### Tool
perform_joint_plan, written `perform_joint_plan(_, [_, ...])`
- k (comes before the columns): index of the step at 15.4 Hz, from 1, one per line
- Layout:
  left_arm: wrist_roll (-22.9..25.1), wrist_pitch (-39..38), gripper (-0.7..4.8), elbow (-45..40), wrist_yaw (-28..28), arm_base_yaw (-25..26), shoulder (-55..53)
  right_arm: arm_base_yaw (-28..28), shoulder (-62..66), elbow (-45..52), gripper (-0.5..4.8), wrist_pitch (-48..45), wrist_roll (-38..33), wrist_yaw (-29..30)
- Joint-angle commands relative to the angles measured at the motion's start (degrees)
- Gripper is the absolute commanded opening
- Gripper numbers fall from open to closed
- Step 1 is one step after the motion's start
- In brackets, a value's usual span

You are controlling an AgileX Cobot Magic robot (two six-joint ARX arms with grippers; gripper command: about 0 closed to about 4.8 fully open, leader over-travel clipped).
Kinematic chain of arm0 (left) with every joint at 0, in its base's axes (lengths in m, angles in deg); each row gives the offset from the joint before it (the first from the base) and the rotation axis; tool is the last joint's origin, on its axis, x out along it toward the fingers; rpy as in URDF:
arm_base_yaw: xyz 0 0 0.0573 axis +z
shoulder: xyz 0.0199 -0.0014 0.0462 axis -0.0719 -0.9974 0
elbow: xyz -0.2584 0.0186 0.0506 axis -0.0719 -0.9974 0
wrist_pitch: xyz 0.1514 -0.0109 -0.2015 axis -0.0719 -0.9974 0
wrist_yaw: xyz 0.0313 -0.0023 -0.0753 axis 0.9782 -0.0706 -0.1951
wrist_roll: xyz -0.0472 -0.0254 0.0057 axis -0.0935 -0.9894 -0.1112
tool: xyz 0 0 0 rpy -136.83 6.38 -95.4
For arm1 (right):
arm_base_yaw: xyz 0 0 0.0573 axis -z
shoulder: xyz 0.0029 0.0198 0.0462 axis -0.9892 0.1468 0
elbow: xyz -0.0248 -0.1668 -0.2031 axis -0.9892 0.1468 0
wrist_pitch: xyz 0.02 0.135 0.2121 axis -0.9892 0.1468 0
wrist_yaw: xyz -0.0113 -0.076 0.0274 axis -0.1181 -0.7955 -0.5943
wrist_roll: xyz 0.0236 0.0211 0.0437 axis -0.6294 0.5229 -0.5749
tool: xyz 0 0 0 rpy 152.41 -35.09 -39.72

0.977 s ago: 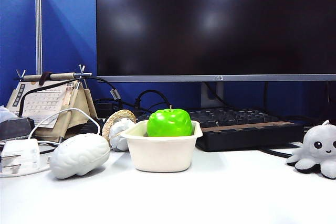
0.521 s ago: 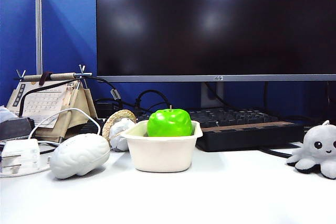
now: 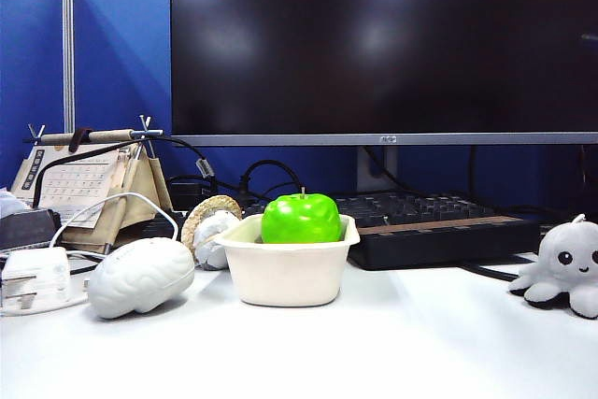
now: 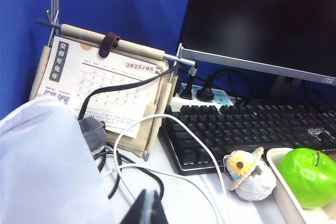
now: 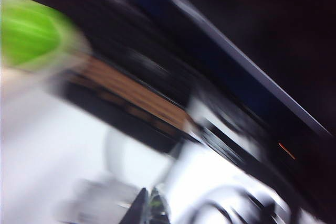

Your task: Place the tilting octopus upright.

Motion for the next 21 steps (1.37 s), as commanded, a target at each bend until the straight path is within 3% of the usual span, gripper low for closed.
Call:
perform_joint_plan(1, [0.0,0.3,-0.05,0.0,-0.2,0.0,0.2,10.7,-0.2,-0.1,-0.01,-0.9,-0.1,0.1])
perform_joint_plan(4, [0.0,0.2,-0.05,0.0,-0.2,0.0,0.2,20.7,-0.2,0.0,-0.01,-1.3,-2.1,1.6])
perform_joint_plan(5, [0.0,0.0,-0.05,0.0,-0.2,0.0,0.2,23.6,-0.2,0.0,-0.01,-2.6,-5.5,6.1])
perform_joint_plan(7, [0.0,0.0,-0.05,0.0,-0.2,0.0,0.2,30.6,-0.2,0.0,-0.01,-9.5,-10.8,22.6])
perform_joint_plan(10, [0.0,0.0,-0.05,0.0,-0.2,0.0,0.2,40.6,-0.4,0.0,-0.01,-22.8,-12.5,55.4])
perform_joint_plan(11, [0.0,0.0,-0.05,0.0,-0.2,0.0,0.2,42.9,-1.0,0.0,-0.01,-24.0,-12.5,60.7])
perform_joint_plan(16, [0.0,0.0,-0.05,0.0,-0.2,0.0,0.2,54.9,-14.4,3.8,-0.01,-22.7,-15.3,63.2])
perform_joint_plan(21, [0.0,0.0,-0.05,0.0,-0.2,0.0,0.2,57.2,-16.4,7.9,-0.01,-21.7,-16.8,63.1])
